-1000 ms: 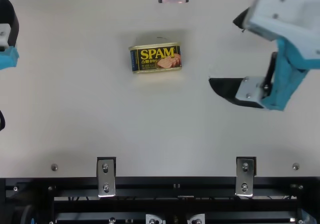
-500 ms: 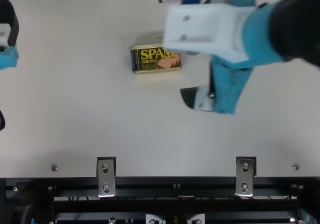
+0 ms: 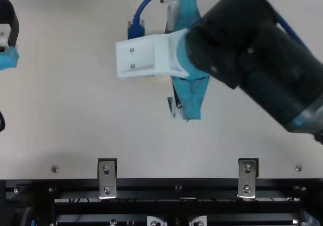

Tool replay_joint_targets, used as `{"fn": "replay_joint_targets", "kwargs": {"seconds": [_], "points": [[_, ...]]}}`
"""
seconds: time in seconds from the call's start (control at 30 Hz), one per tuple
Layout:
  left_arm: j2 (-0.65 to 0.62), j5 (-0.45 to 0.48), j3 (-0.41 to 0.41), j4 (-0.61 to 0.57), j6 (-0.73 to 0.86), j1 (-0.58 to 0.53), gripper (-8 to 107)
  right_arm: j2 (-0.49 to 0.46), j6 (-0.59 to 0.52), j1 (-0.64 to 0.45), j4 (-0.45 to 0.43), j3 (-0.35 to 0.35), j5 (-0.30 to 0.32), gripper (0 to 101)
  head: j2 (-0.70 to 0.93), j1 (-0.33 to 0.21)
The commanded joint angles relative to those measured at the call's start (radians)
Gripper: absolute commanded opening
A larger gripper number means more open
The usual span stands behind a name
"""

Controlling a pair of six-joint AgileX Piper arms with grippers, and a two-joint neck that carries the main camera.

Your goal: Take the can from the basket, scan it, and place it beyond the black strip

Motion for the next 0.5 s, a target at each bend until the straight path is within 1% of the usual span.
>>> {"fn": "replay_joint_targets", "kwargs": {"seconds": [0.0, 0.27, 0.47], "points": [[0.0, 0.0, 0.0, 0.0, 0.0, 0.0, 90, 0.008, 0.0, 0.008, -0.015, -0.008, 0.002, 101, -0.004, -0.01], [0.0, 0.0, 0.0, 0.0, 0.0, 0.0, 90, 0.053, -0.006, 0.03, -0.057, -0.045, 0.002, 101, -0.004, -0.01], [0.0, 0.0, 0.0, 0.0, 0.0, 0.0, 90, 0.094, -0.011, 0.029, -0.069, -0.07, 0.002, 101, -0.004, -0.01]]}}
